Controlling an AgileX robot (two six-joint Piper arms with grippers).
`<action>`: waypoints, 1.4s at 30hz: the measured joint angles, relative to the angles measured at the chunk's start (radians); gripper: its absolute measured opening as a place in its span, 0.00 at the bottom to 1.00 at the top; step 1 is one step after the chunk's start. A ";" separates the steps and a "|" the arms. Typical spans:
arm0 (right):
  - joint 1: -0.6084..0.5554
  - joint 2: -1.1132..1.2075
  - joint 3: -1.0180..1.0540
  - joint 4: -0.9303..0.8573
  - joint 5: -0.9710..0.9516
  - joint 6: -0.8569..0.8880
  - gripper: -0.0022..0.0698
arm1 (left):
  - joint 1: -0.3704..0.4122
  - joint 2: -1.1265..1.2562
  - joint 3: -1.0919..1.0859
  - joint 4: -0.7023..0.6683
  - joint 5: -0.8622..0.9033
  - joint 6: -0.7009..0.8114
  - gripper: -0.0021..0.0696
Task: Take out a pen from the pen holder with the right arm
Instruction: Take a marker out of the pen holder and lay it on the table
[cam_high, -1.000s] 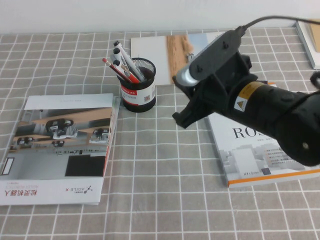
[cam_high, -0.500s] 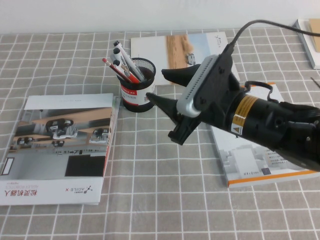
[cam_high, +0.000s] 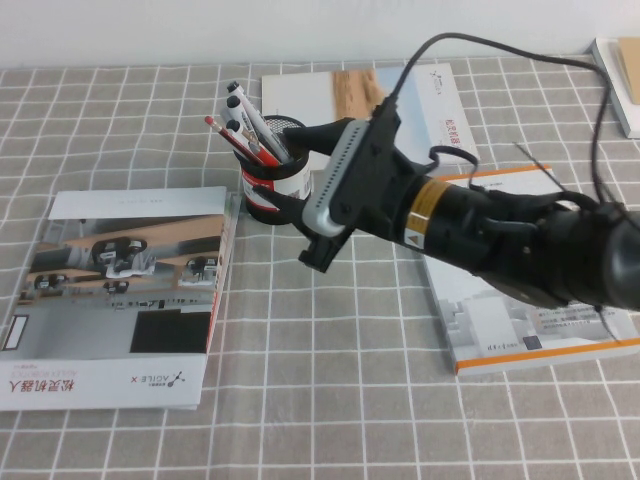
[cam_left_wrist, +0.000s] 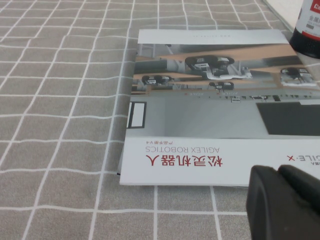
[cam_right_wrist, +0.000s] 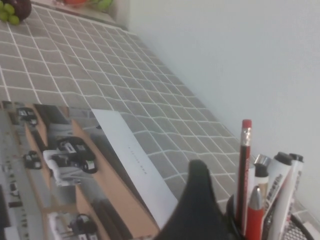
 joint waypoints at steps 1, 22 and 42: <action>0.000 0.022 -0.021 0.000 0.000 0.000 0.66 | 0.000 0.000 0.000 0.000 0.000 0.000 0.02; -0.002 0.301 -0.347 0.000 0.109 -0.004 0.61 | 0.000 0.000 0.000 0.000 0.000 0.000 0.02; -0.020 0.349 -0.406 0.005 0.132 -0.004 0.61 | 0.000 0.000 0.000 0.000 0.000 0.000 0.02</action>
